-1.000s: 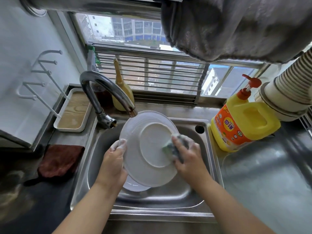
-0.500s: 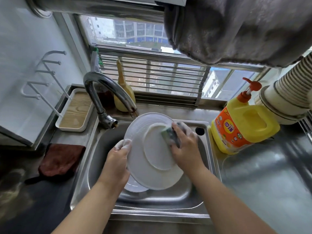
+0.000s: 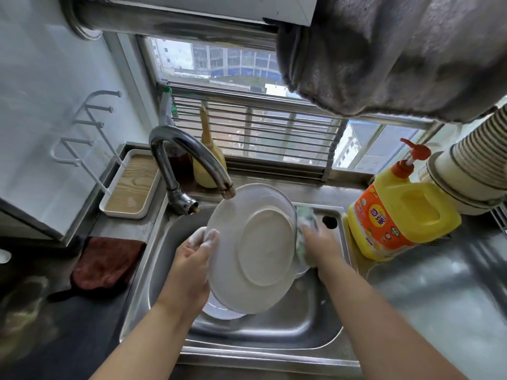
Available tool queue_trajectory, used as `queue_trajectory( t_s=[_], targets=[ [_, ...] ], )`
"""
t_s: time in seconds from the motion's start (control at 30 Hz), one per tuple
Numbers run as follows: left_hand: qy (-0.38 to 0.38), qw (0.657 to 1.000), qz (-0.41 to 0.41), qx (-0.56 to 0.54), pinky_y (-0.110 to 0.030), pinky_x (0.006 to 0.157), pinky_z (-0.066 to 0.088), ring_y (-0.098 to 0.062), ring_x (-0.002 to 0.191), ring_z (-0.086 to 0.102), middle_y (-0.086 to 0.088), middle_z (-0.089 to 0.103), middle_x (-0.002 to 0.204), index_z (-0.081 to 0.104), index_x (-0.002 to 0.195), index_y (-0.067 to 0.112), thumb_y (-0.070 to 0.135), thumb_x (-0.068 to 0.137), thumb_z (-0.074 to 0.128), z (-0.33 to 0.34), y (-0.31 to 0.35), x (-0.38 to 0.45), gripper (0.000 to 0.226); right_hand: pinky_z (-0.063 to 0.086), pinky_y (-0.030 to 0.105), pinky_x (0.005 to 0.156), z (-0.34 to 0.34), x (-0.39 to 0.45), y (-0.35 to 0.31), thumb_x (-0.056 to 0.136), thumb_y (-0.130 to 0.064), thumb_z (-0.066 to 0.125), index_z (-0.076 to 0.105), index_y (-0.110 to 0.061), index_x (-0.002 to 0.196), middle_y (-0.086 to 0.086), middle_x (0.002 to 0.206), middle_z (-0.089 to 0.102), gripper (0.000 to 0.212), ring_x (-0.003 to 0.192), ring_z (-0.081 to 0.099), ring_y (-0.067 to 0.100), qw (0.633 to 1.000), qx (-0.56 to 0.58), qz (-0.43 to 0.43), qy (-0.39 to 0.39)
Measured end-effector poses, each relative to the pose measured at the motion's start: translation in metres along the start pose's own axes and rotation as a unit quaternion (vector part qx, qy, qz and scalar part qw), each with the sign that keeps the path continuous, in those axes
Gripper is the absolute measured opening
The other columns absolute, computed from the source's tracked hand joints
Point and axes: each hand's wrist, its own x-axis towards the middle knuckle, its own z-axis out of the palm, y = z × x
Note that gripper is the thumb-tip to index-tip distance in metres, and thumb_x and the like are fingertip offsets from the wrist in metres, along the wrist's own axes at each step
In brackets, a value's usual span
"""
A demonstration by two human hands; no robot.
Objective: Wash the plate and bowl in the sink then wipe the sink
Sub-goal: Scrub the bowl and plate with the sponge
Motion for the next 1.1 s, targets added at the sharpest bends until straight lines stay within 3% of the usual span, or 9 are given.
queue_trajectory(
  t_s=[0.13,0.27,0.37,0.47,0.63,0.73,0.8,0.97,1.1],
  targets=[
    [-0.002,0.999,-0.019,-0.045,-0.026,0.065,0.054,-0.017,0.074,0.059,-0.006,0.061,0.080,0.056,0.079,0.013,0.023,0.092,0.049,-0.010,-0.010,0.003,0.018,0.048,0.049,0.095,0.011,-0.018,0.045,0.094,-0.029,0.052,0.039,-0.031,0.132,0.011,0.117,0.059,0.041,0.102,0.060,0.028,0.968,0.227,0.100,-0.031],
    [-0.027,0.996,-0.068,-0.056,-0.032,0.072,0.059,-0.021,0.087,0.069,-0.009,0.071,0.097,0.066,0.103,0.011,0.028,0.086,0.050,-0.025,-0.014,0.008,0.028,0.055,0.041,0.071,-0.010,-0.016,0.050,0.078,-0.023,0.068,0.047,-0.016,0.127,0.020,0.110,0.060,0.053,0.088,0.063,0.028,0.923,0.362,0.057,-0.115],
    [-0.023,0.992,-0.097,-0.072,-0.038,0.078,0.059,-0.025,0.097,0.068,-0.013,0.069,0.109,0.058,0.124,0.005,0.029,0.088,0.049,-0.036,-0.013,0.018,0.045,0.056,0.045,0.067,-0.032,-0.016,0.040,0.072,-0.015,0.072,0.048,-0.016,0.126,0.019,0.110,0.063,0.059,0.094,0.062,0.036,0.926,0.335,-0.001,-0.172],
    [-0.025,0.989,-0.128,-0.073,-0.040,0.083,0.057,-0.027,0.107,0.064,-0.015,0.065,0.119,0.052,0.132,0.006,0.031,0.093,0.045,-0.035,-0.013,0.025,0.047,0.052,0.058,0.082,-0.038,-0.021,0.033,0.068,-0.007,0.071,0.047,-0.020,0.127,0.022,0.118,0.062,0.065,0.105,0.060,0.045,0.942,0.299,-0.016,-0.153],
    [-0.037,0.976,-0.213,-0.013,-0.044,0.079,0.051,-0.022,0.101,0.062,-0.003,0.068,0.114,0.060,0.121,0.025,0.046,0.100,0.033,-0.026,-0.016,0.024,0.040,0.052,0.054,0.087,-0.041,-0.033,0.018,0.059,-0.003,0.072,0.056,-0.020,0.110,0.015,0.104,0.067,0.056,0.096,0.064,0.034,0.957,0.261,-0.094,-0.087],
    [-0.002,0.951,-0.311,0.004,-0.049,0.080,0.048,-0.030,0.088,0.056,-0.010,0.057,0.099,0.061,0.104,0.019,0.062,0.092,0.034,-0.028,-0.020,0.024,0.052,0.054,0.042,0.085,-0.045,-0.040,0.013,0.057,-0.002,0.074,0.055,-0.023,0.105,0.002,0.100,0.065,0.055,0.094,0.063,0.020,0.968,0.173,-0.162,-0.079],
    [0.013,0.932,-0.360,-0.037,-0.053,0.081,0.048,-0.038,0.090,0.056,-0.017,0.051,0.108,0.055,0.109,0.012,0.066,0.089,0.037,-0.029,-0.025,0.024,0.060,0.051,0.032,0.086,-0.047,-0.047,0.009,0.059,-0.005,0.079,0.054,-0.028,0.104,-0.013,0.100,0.064,0.056,0.095,0.062,0.009,0.967,0.067,-0.237,-0.073],
    [0.023,0.909,-0.405,-0.096,-0.049,0.075,0.051,-0.049,0.094,0.064,-0.034,0.053,0.121,0.046,0.122,-0.004,0.067,0.089,0.038,-0.031,-0.038,0.024,0.079,0.044,0.018,0.068,-0.033,-0.069,0.012,0.062,-0.019,0.074,0.048,-0.039,0.108,-0.010,0.094,0.062,0.057,0.081,0.060,0.012,0.861,-0.246,-0.442,-0.059],
    [0.025,0.919,-0.393,-0.026,-0.040,0.066,0.060,-0.041,0.082,0.069,-0.031,0.065,0.104,0.048,0.125,-0.012,0.008,0.093,0.046,-0.035,-0.037,0.025,0.038,0.046,0.026,0.057,-0.024,-0.072,0.028,0.060,-0.019,0.073,0.047,-0.036,0.111,-0.003,0.084,0.057,0.060,0.069,0.054,0.020,0.776,-0.378,-0.502,-0.055]
  ],
)
